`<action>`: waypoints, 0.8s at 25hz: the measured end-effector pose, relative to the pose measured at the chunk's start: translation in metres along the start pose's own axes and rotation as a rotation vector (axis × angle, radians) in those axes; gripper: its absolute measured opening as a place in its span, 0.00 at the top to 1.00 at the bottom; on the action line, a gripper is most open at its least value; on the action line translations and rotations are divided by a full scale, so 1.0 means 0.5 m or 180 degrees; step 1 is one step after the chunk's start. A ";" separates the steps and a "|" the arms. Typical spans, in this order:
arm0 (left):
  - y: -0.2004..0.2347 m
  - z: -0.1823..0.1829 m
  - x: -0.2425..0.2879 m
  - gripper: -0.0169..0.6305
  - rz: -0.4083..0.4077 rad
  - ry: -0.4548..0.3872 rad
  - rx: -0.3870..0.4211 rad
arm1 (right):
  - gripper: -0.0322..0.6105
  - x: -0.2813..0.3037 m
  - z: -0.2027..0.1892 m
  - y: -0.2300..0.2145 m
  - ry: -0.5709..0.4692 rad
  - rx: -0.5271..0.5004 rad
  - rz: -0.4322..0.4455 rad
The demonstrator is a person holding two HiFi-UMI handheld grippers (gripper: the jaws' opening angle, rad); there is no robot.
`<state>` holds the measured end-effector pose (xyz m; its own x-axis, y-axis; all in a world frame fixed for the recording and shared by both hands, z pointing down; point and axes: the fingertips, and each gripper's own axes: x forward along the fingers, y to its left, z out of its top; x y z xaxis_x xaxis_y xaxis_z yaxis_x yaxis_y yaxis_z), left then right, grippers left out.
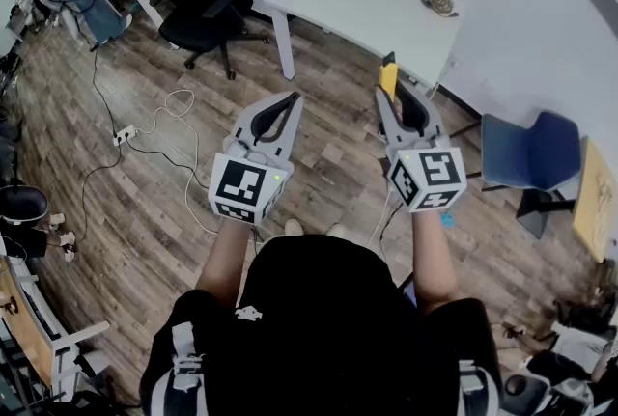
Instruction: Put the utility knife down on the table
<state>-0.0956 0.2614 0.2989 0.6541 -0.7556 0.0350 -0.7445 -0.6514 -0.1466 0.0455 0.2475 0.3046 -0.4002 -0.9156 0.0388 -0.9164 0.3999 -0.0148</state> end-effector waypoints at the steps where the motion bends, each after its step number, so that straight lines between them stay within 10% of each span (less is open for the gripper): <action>1: 0.001 0.000 0.001 0.95 0.0003 -0.0001 -0.0007 | 0.74 0.001 -0.001 0.001 0.0005 0.0002 0.0007; 20: -0.081 -0.005 0.064 0.95 -0.0015 0.0061 0.0065 | 0.74 -0.028 -0.029 -0.071 0.0022 0.0023 0.0159</action>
<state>-0.0446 0.2634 0.3083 0.6549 -0.7537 0.0546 -0.7383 -0.6536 -0.1665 0.0838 0.2468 0.3191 -0.4453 -0.8943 0.0446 -0.8954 0.4446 -0.0242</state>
